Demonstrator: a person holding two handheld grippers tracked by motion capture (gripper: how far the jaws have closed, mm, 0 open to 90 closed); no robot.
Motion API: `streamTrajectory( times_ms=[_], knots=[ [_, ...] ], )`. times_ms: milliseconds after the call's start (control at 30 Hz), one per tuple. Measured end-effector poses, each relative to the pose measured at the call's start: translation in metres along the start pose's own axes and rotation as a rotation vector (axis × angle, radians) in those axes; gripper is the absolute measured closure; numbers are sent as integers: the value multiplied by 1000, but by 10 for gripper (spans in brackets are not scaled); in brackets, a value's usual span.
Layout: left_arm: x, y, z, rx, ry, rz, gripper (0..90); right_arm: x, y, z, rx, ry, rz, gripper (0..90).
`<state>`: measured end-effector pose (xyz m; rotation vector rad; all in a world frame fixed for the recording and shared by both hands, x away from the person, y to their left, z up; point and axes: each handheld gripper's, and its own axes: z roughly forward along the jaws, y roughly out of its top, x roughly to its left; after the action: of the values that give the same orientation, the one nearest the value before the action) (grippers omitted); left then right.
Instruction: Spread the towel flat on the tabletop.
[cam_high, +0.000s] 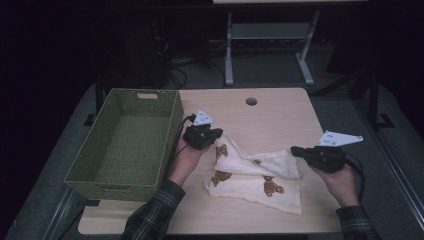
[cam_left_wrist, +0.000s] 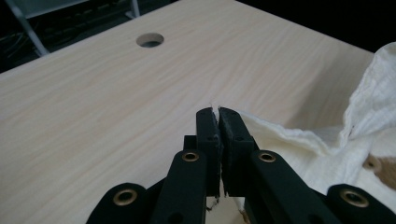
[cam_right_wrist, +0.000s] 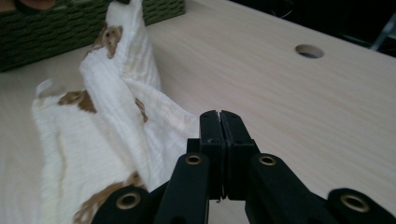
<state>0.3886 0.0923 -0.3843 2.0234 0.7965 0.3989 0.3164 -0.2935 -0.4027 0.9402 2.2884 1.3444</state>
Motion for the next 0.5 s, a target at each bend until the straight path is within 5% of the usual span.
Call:
streamTrajectory(
  times_ms=[500],
  knots=[
    [34, 31, 47, -4, 75, -19, 869, -75, 24, 18, -10, -108, 71, 885]
  ],
)
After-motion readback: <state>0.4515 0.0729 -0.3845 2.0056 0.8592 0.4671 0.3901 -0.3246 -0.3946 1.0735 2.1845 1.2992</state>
